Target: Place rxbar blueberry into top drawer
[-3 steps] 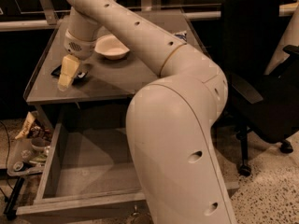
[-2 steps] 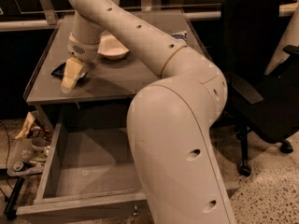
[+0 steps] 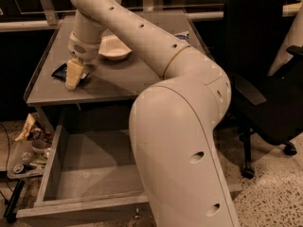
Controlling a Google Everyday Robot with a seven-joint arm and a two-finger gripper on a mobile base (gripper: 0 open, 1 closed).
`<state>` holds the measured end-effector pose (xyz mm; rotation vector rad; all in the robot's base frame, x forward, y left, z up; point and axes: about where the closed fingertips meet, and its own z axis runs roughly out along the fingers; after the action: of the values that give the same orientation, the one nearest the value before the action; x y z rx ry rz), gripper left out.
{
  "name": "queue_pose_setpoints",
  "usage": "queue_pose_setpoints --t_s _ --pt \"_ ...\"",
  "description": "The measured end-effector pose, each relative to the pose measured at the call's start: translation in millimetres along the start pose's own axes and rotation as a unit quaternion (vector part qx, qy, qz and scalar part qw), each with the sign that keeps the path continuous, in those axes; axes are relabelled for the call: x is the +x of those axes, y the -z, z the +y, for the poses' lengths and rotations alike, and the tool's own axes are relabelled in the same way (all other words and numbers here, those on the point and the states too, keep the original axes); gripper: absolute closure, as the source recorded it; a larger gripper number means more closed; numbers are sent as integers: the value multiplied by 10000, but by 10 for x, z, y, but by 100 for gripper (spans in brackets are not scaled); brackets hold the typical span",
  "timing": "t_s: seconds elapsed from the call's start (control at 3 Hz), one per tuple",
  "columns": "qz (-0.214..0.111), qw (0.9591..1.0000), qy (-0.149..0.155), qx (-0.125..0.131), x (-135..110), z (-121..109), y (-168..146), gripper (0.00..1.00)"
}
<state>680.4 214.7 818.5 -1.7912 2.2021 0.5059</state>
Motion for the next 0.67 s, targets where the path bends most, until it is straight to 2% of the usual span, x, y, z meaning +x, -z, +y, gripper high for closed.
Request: queue_pose_setpoints --t_s 0.67 --pt "0 10000 0 0 0 0 -1 88"
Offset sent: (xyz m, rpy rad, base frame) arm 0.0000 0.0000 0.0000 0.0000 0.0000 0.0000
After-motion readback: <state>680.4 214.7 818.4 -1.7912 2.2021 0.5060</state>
